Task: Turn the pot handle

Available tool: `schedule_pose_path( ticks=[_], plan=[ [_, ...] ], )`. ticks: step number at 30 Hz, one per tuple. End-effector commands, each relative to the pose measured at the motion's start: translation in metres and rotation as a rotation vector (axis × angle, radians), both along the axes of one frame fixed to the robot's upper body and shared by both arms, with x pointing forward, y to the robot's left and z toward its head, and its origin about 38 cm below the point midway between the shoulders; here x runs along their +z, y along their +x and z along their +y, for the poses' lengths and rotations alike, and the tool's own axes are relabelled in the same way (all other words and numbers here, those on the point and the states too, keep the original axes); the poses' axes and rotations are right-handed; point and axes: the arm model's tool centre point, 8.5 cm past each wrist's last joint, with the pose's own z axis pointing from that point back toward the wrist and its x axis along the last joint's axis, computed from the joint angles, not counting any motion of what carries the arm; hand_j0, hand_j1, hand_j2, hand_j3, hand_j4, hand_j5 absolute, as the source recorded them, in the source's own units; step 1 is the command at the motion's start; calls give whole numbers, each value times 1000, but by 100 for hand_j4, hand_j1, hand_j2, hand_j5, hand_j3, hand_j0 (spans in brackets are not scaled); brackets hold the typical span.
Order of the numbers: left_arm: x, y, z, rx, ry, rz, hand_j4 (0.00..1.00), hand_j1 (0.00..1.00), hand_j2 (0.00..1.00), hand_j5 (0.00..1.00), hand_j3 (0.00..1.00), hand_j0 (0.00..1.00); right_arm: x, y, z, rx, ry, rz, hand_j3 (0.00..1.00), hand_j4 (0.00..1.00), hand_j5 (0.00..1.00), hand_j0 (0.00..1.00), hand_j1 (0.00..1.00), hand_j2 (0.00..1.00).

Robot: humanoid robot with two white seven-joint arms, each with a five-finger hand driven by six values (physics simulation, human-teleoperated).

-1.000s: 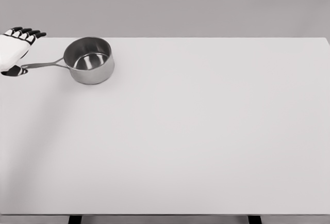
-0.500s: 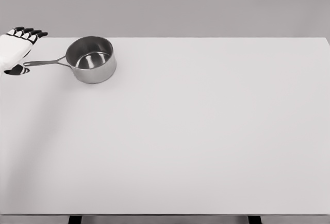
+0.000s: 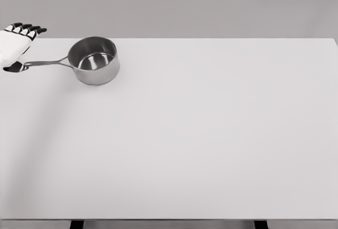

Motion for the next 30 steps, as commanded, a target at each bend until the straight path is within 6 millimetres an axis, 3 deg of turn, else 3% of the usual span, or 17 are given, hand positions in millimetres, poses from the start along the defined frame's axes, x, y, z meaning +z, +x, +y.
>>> schedule_pose_path(
  ticks=[1,15,22,30],
  plan=[
    [-3,1,0,4,6,5,100,100,100,100,100,100,0,0,0,0,2,0,100,100,100,100,100,100],
    [-4,11,2,23,44,9,100,100,100,100,100,100,0,0,0,0,0,0,100,100,100,100,100,100],
    [-6,6,4,-6,21,22,100,100,100,100,100,100,0,0,0,0,0,0,100,100,100,100,100,100],
    [-14,8,-6,-23,12,38,100,100,100,100,100,100,0,-1,0,0,0,1,100,100,100,100,100,100]
  ],
)
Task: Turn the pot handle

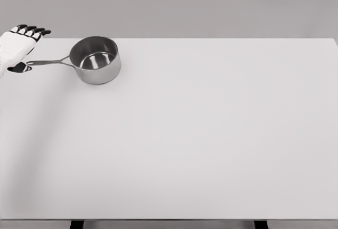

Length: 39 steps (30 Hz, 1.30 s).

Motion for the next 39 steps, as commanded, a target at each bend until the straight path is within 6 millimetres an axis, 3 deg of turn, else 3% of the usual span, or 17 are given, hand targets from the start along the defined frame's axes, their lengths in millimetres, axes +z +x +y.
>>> schedule_pose_path(
  ticks=[1,10,17,25,39],
  plan=[
    [-6,-1,-5,-12,-3,16,100,100,100,100,100,100,0,0,0,0,0,0,100,100,100,100,100,100],
    [-10,2,-15,-24,-24,20,100,100,100,100,100,100,0,0,0,0,0,0,100,100,100,100,100,100],
    [-15,10,-34,-53,2,17,100,100,100,100,100,100,0,0,0,0,0,0,100,100,100,100,100,100],
    [-13,15,-21,-15,29,23,100,100,100,100,100,100,0,0,0,0,0,0,100,100,100,100,100,100],
    [-7,20,-21,-15,46,10,100,100,100,100,100,100,0,0,0,0,0,0,100,100,100,100,100,100]
  ],
)
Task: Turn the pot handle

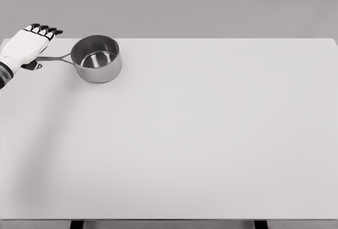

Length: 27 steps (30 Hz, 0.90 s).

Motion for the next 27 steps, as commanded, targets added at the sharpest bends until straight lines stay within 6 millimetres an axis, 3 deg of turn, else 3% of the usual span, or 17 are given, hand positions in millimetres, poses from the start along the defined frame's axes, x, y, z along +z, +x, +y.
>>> schedule_pose_path(
  ticks=[1,27],
  plan=[
    [0,0,1,1,0,-1,100,100,100,100,100,100,0,0,0,0,0,0,100,100,100,100,100,100],
    [15,8,1,2,28,-31,100,100,100,100,100,100,0,0,0,0,0,0,100,100,100,100,100,100]
  ],
)
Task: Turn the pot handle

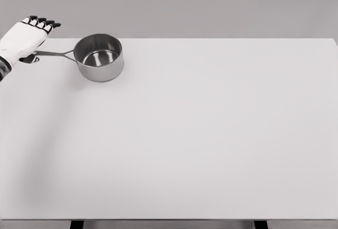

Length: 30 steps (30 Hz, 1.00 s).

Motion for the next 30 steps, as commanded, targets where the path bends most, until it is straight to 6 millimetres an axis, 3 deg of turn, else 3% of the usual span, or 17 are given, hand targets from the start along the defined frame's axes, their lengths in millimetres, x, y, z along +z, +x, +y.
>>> schedule_pose_path(
  ticks=[1,15,30],
  plan=[
    [0,0,1,2,-2,-1,100,100,100,100,100,100,0,0,0,0,0,0,100,100,100,100,100,100],
    [2,4,-7,-9,-12,-10,100,100,100,100,100,100,0,0,0,0,0,0,100,100,100,100,100,100],
    [4,2,-1,0,-9,-12,100,100,100,100,100,100,0,0,0,0,0,0,100,100,100,100,100,100]
  ],
)
